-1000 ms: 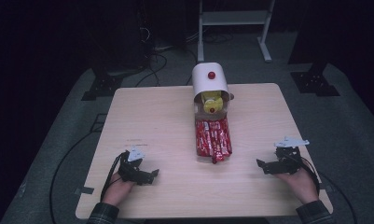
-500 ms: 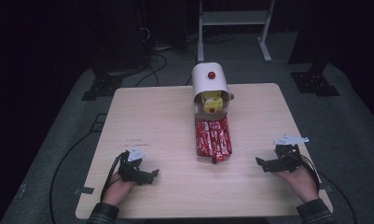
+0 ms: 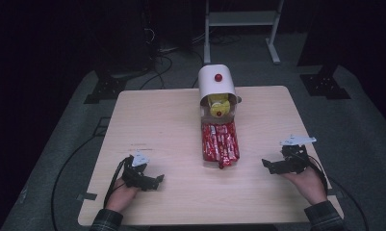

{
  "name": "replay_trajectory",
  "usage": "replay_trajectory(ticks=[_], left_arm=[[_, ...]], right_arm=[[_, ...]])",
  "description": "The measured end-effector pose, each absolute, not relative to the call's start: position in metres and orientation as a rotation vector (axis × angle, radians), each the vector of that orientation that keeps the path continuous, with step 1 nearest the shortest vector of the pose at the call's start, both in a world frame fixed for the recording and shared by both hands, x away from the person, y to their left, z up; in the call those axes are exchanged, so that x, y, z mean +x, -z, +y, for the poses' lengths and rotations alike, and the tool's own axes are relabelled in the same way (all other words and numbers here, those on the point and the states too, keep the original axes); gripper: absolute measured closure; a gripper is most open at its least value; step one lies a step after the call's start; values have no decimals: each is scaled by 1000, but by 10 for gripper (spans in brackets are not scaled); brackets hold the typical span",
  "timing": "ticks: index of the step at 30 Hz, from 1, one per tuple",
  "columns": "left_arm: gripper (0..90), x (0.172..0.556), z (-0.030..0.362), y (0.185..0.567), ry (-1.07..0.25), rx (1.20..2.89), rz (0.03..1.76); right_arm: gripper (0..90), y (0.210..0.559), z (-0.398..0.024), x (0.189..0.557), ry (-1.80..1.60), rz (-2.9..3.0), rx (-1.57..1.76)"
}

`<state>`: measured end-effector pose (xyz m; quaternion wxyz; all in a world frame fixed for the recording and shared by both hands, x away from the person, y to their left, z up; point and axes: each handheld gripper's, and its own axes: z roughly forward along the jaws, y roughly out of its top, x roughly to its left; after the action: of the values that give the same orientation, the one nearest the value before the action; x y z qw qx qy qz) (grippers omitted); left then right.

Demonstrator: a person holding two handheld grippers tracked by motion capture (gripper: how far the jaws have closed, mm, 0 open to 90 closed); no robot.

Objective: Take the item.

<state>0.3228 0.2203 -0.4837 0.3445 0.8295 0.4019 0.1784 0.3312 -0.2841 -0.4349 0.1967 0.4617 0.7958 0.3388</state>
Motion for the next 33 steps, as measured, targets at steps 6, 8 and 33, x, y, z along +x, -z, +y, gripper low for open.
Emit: replay_trajectory(ticks=[6,8,33], left_arm=[[0,323,220,484,-463,2155,1044],[0,323,220,484,-463,2154,1044],[0,323,220,484,-463,2154,1044]], right_arm=[[2,431,-282,335,-957,2229,1295],[1,430,-281,337,-962,2235,1291],[2,415,-269,351,-985,2264,1265]])
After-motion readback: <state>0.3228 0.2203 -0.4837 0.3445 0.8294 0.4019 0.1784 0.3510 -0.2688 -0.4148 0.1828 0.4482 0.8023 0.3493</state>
